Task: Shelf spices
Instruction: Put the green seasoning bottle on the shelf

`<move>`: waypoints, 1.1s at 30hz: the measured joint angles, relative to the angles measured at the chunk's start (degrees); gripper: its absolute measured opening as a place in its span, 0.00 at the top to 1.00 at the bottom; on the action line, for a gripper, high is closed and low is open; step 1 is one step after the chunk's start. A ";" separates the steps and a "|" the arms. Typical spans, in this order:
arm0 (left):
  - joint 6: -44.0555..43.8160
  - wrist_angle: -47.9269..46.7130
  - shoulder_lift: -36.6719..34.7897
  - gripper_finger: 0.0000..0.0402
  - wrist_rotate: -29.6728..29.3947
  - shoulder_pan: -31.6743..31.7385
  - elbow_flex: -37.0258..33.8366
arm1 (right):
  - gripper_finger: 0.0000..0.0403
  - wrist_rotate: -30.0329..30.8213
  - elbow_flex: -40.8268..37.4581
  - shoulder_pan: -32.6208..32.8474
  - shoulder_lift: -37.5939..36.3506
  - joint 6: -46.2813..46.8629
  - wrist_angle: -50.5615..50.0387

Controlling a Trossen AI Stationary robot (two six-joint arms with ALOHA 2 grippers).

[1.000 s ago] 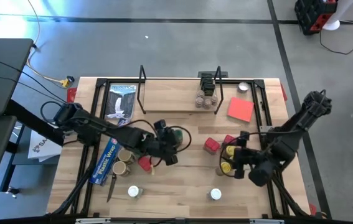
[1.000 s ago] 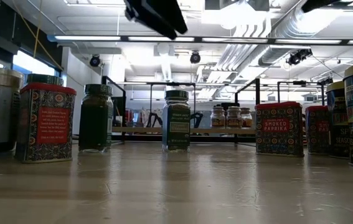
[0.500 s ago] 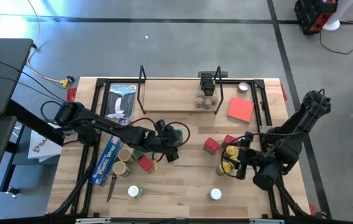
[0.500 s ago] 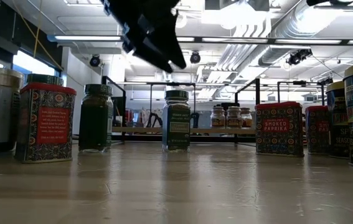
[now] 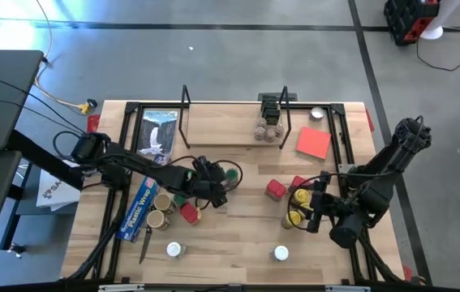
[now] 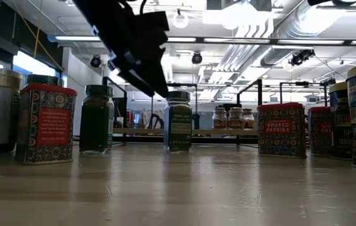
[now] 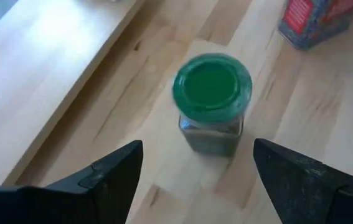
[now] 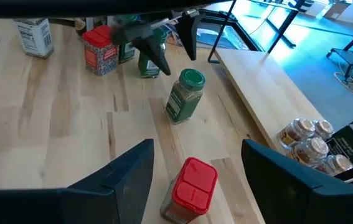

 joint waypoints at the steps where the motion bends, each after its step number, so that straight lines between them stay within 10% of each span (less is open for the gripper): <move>1: 0.02 2.30 -0.06 0.25 0.61 0.27 -0.94 | 0.41 0.01 0.00 0.00 0.00 0.32 0.02; 14: 7.57 28.82 -0.02 0.25 6.80 4.69 -10.30 | 0.41 0.63 0.00 0.00 0.02 -0.06 0.04; 33: 8.72 29.74 -0.02 0.50 9.31 5.91 -10.50 | 0.41 0.60 0.00 0.00 0.02 -0.49 0.02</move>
